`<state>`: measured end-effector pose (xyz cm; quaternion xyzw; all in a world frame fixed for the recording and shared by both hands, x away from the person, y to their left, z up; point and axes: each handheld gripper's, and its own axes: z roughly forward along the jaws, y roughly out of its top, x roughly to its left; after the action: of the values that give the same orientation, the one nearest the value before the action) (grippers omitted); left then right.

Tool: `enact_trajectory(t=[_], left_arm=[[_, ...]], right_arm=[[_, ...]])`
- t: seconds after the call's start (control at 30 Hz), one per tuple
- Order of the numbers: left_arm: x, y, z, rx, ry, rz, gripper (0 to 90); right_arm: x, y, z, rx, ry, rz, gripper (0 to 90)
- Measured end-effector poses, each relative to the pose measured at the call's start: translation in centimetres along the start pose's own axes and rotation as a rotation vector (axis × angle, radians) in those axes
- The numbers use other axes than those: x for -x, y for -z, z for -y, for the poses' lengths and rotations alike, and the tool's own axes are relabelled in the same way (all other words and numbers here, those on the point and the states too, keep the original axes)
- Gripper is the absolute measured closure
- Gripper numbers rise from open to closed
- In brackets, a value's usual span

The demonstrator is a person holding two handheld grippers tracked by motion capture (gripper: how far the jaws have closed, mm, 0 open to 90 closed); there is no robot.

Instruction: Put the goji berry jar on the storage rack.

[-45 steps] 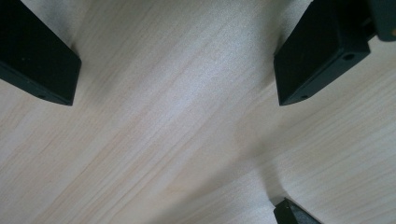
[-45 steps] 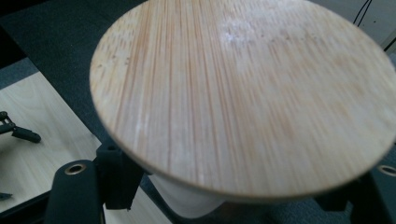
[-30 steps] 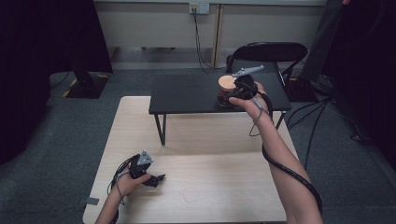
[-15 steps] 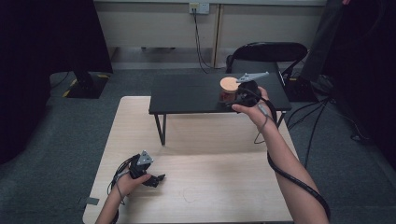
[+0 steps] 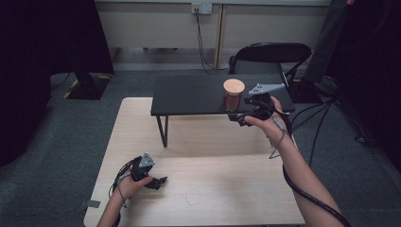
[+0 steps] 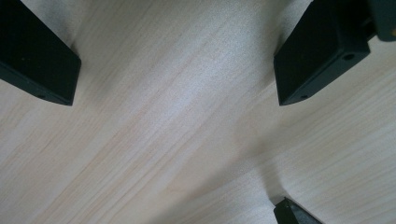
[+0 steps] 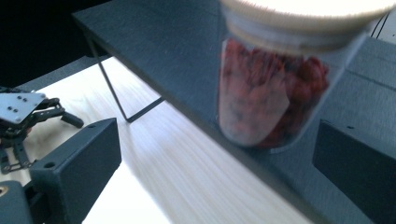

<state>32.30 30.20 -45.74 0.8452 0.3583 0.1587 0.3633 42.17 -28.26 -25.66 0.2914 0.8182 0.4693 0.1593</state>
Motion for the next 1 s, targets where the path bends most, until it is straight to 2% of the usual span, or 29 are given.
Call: enact_trajectory(t=[0.2,0.5,0.87,1.0], left_arm=[[0.0,0.0,0.0,0.0,0.0,0.0,0.0],[0.0,0.0,0.0,0.001,0.001,-0.001,0.0],[0.0,0.0,0.0,0.001,0.0,0.0,0.0],[0.0,0.0,0.0,0.001,0.001,-0.001,0.0]], right_arm=[[-0.6,1.2,2.2,0.02,0.003,-0.039,0.0],[-1.6,2.1,4.9,0.025,0.023,-0.058,0.0],[-2.6,2.5,8.1,0.04,0.024,-0.097,0.0],[-3.0,2.2,9.8,0.042,0.022,-0.105,0.0]])
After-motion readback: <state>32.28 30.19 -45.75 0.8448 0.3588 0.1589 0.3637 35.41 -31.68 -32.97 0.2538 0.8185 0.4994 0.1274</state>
